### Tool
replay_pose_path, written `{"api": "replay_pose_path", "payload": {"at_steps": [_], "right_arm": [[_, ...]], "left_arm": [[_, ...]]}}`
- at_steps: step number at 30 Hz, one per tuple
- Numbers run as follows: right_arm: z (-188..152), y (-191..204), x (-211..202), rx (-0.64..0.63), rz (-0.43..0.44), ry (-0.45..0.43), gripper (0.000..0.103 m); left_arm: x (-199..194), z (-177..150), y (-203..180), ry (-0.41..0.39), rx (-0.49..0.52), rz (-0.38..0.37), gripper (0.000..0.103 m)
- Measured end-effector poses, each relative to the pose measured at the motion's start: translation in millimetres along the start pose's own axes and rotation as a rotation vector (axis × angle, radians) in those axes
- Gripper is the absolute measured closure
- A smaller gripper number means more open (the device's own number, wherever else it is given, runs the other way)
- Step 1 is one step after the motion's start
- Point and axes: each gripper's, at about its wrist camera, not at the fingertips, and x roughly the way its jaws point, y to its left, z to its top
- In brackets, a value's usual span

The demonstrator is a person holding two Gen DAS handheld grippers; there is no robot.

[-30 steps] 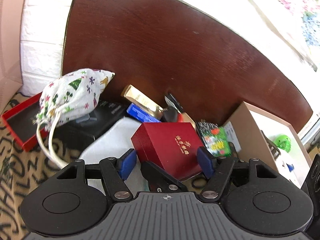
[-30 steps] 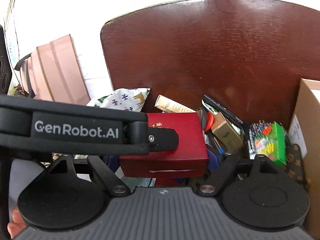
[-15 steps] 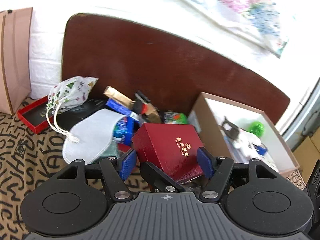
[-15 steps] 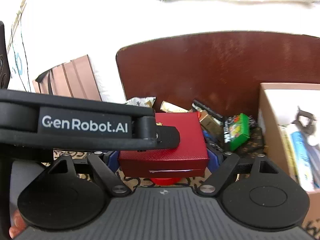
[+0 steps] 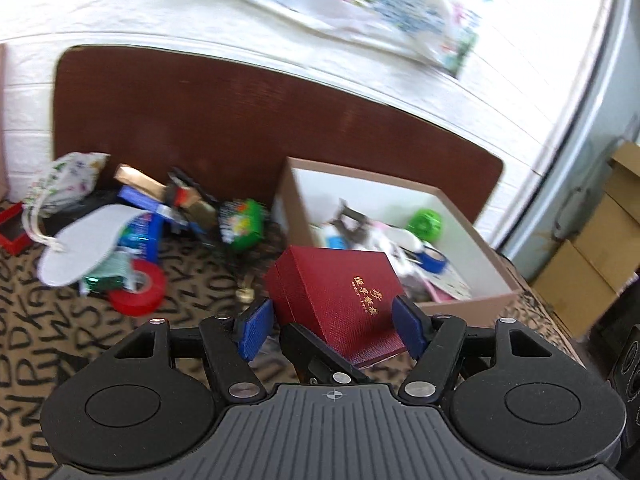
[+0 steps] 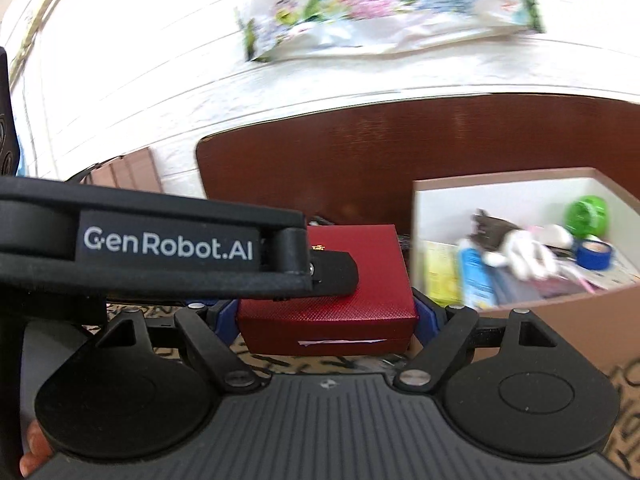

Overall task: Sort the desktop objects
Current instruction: 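Carry the red jewelry box with the left gripper over the cardboard box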

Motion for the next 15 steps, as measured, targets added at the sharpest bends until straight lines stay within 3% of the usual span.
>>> {"api": "replay_pose_path", "payload": {"at_steps": [15], "right_arm": [[-6, -109, -51, 0.074, -0.18, -0.058, 0.018]], "left_arm": [[69, -5, -108, 0.053, 0.099, -0.168, 0.03]]}}
